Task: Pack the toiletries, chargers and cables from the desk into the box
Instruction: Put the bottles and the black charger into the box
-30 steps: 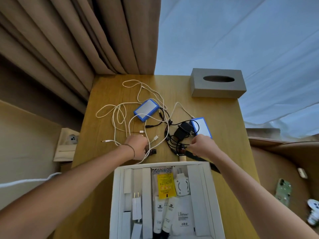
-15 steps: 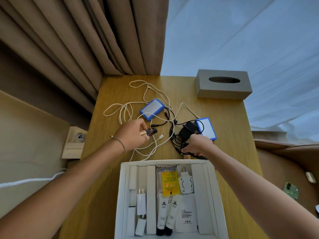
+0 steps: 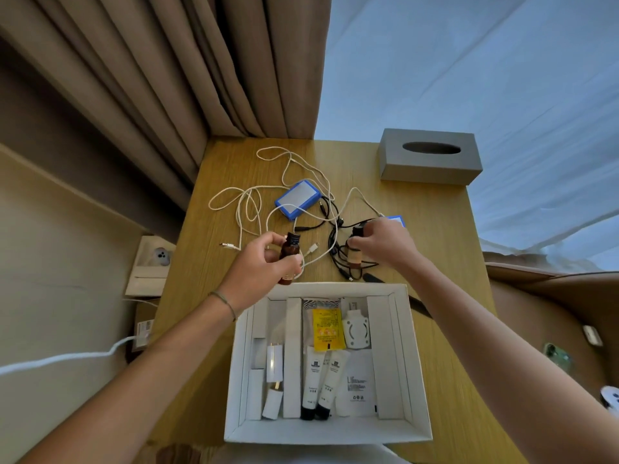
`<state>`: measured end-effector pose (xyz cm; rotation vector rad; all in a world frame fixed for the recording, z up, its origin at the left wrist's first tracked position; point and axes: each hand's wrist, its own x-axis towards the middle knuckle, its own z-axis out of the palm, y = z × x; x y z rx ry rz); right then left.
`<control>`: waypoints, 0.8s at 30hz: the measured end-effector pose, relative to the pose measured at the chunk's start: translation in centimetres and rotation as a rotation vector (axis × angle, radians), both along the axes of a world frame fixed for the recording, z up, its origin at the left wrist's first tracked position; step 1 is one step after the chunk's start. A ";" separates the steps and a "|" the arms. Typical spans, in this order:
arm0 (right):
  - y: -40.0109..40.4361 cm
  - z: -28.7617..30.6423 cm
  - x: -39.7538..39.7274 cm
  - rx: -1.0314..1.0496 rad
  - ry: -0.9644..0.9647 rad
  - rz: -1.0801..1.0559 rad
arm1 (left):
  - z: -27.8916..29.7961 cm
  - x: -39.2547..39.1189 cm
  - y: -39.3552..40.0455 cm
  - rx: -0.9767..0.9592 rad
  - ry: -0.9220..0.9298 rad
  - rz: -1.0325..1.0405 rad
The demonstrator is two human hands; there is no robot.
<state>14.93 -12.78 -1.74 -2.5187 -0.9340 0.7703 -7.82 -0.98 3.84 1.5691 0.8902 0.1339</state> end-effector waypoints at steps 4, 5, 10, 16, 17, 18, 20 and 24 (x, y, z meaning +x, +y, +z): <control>-2.4 4.0 -2.7 0.178 0.058 -0.051 | 0.1 -1.2 -2.9 0.054 0.011 -0.076; -3.1 4.7 -3.5 0.209 0.093 -0.059 | 0.1 -1.4 -3.6 0.054 0.011 -0.086; -7.5 5.6 -7.6 0.285 0.227 -0.070 | -1.5 -2.4 -7.4 0.028 0.039 -0.152; -10.5 1.7 -11.0 -0.113 0.214 0.170 | -4.5 -3.1 -10.8 0.103 0.176 -0.219; -10.7 1.0 -11.4 -0.182 0.189 0.211 | -4.9 -3.3 -11.2 0.117 0.184 -0.227; -10.9 0.4 -11.7 -0.243 0.165 0.240 | -5.1 -3.4 -11.6 0.137 0.194 -0.242; -11.4 -0.7 -12.5 -0.328 0.118 0.272 | -5.7 -3.6 -12.0 0.188 0.222 -0.282; -12.1 -2.1 -13.9 -0.381 0.057 0.328 | -6.5 -3.9 -12.4 0.220 0.290 -0.337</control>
